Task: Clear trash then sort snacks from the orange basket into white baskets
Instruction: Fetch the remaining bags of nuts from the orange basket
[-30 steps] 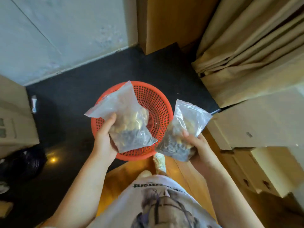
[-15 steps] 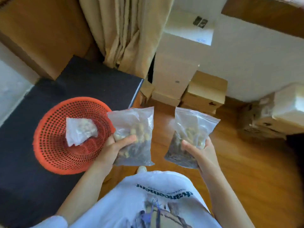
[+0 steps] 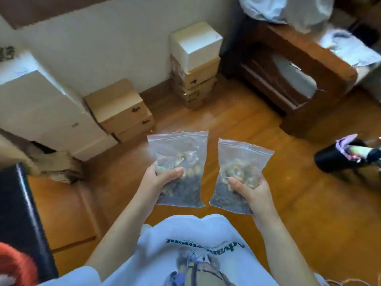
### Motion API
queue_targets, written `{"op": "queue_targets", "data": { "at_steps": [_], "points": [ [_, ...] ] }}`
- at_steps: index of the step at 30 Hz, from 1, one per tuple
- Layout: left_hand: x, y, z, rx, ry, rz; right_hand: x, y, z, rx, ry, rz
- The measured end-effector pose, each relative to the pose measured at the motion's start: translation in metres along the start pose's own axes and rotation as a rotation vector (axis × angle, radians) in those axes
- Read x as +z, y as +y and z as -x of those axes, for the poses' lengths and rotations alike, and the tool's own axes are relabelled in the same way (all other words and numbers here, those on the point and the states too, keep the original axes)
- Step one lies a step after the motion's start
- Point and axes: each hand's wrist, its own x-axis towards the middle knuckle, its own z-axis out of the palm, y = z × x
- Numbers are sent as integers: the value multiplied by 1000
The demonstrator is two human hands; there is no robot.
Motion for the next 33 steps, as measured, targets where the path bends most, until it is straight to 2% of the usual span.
{"op": "queue_targets", "data": {
  "at_steps": [6, 12, 22, 33],
  "points": [
    [150, -21, -35, -62, -217, -131, -145, 12, 9, -20, 321, -159],
    [251, -35, -57, -67, -365, -235, -238, 32, 22, -38, 548, -292],
    [410, -56, -109, -111, -618, -392, -348, 32, 17, -60, 764, -439],
    [651, -55, -175, -142, -979, -402, -521, -24, -24, -82, 1038, -461]
  ]
}}
